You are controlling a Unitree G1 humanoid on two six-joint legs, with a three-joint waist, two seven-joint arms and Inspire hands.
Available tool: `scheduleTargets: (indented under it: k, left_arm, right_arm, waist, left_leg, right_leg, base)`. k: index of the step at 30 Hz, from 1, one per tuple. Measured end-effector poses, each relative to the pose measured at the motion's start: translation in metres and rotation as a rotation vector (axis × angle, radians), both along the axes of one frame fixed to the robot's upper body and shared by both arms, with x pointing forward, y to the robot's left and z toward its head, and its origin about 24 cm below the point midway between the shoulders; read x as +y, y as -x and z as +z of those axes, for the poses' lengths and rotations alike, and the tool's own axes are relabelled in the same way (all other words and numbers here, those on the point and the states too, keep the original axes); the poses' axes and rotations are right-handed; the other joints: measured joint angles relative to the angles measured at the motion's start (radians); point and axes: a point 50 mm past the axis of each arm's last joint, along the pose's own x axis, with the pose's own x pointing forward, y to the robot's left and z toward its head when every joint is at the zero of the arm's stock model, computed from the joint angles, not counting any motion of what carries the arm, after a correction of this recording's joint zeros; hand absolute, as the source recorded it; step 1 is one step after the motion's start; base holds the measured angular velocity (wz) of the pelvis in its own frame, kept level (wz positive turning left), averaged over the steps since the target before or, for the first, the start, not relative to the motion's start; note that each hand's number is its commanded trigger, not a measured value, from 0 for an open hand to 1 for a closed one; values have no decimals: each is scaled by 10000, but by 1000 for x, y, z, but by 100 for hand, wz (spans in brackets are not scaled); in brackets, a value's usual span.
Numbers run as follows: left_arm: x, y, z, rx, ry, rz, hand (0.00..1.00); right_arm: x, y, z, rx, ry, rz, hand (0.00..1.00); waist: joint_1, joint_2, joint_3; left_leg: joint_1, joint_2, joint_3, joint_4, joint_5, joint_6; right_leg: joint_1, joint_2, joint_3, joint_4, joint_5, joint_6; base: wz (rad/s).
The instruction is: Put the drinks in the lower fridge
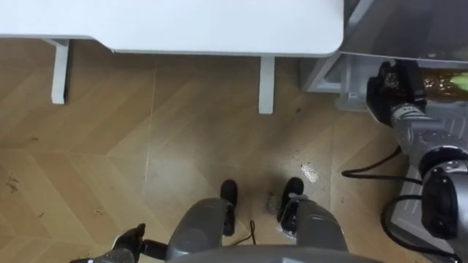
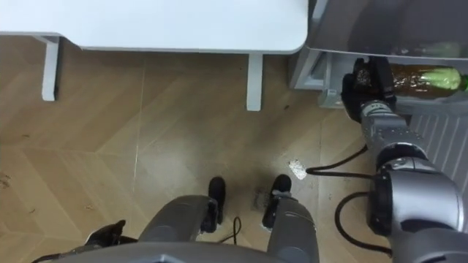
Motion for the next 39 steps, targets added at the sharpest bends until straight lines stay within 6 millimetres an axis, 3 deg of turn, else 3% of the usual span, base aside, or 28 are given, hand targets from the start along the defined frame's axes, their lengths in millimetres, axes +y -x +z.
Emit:
scheduleTargets:
  k: [3,4,5,6,11,17,39]
  left_arm:
    - [1,0,0,4,-21,22,0]
    - [1,0,0,1,-19,31,0]
    - [1,0,0,-23,16,114,0]
    - [1,0,0,-27,25,125,0]
    - [1,0,0,7,5,134,0]
    - [1,1,0,78,-13,153,0]
    - [-1,1,0,21,223,449,0]
  right_arm:
    - [-2,-2,3,-25,198,78,100]
    - [-3,-3,5,-22,268,103,82]
    - [-3,-5,7,-35,294,111,35]
    - [-3,-9,11,-122,322,129,0]
    - [-13,-12,20,-66,491,4,0]
    - [-19,-10,21,322,518,-150,0]
    - [-24,-12,27,470,1073,15,0]
  waist:
    - [17,2,-1]
    - [19,1,-1]
    - [19,0,0]
    - [21,0,0]
    - [112,3,2]
    - [273,-21,19]
    - [122,-54,37]
  left_leg:
    - [-95,-32,0,2,8,10]
    - [-132,-49,-5,5,17,25]
    - [-200,-72,1,17,20,30]
    - [-286,-96,5,18,26,41]
    - [-448,-223,18,12,136,91]
    - [-586,-231,7,200,148,109]
    - [-550,-239,174,282,149,112]
  right_leg:
    - [-103,-32,-1,24,1,1]
    - [-142,-59,-16,48,2,3]
    - [-253,-99,-17,147,1,4]
    - [-374,-129,-11,200,1,5]
    - [-675,-305,6,513,-7,16]
    - [-693,-316,62,496,-32,39]
    - [-700,-358,151,603,-47,53]
  base:
    - [0]
    - [0]
    - [0]
    - [0]
    - [3]
    - [3]
    - [0]
